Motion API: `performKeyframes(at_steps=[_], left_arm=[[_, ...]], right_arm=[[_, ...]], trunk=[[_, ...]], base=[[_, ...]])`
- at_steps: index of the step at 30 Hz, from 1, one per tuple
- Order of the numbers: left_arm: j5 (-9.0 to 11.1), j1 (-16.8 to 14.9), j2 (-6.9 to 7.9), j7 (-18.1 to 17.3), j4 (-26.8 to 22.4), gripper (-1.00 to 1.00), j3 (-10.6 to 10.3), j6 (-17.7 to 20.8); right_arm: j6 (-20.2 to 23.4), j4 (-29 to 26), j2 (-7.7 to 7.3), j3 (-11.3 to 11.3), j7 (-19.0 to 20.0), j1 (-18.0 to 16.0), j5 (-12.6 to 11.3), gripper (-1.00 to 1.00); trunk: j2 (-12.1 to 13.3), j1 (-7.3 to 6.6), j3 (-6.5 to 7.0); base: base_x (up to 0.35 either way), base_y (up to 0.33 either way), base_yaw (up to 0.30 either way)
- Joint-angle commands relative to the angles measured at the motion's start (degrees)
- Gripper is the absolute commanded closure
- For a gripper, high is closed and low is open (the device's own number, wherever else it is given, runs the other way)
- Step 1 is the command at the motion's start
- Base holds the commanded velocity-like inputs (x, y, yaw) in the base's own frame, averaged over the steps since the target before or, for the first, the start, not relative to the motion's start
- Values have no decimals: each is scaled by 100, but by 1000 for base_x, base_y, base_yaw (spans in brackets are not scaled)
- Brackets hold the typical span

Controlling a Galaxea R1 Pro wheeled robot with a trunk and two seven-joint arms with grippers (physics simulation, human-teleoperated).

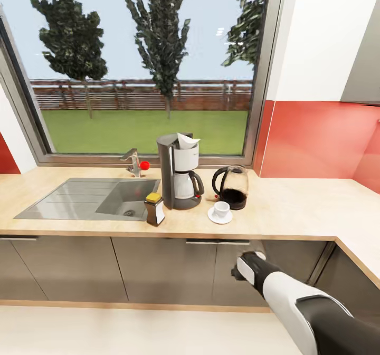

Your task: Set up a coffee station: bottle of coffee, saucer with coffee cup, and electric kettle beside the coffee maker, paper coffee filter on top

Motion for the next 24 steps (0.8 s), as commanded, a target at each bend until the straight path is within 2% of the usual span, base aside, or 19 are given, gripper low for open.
performKeyframes(at_steps=[1,5,6,12,14,15,18,19,21,24], left_arm=[[62,0,-5,20,-13,-100,-50,-96],[62,1,-15,20,-11,-100,-38,-364],[66,-2,-26,20,-12,-100,-14,-466],[96,0,-136,24,-13,-100,24,-616],[101,2,-231,23,17,-100,27,-842],[104,25,-282,22,102,-100,29,-1052],[100,84,-324,29,304,-100,29,-1273],[99,106,-330,25,363,-100,29,-1315],[100,193,-329,22,435,-100,29,-1364],[89,355,-328,27,471,-100,29,-1390]], right_arm=[[-266,218,7,61,-33,82,-50,-100],[-785,416,24,64,-35,372,-43,-100],[-1133,459,45,68,-36,773,-41,-100],[-1892,489,79,81,-35,1704,-13,-100],[-2079,493,61,96,-31,2038,2,-100],[-2215,494,35,103,-29,2317,13,-100],[-2466,495,-22,114,16,2861,177,-100],[-2503,495,-41,115,46,2941,232,-100],[-2633,495,-134,116,328,3259,461,-100],[-2914,495,-254,116,1179,3821,628,-100]], trunk=[[-10,2,-10],[-10,2,-10],[-10,2,-10],[-10,2,-10],[-10,2,-10],[-10,2,-10],[-10,2,-10],[-10,2,-10],[-10,2,-10],[-10,2,-10]], base=[[0,0,0],[0,0,0],[0,0,0],[0,0,0],[0,0,0],[0,0,0],[0,0,0],[0,0,0],[0,0,0],[0,0,0]])
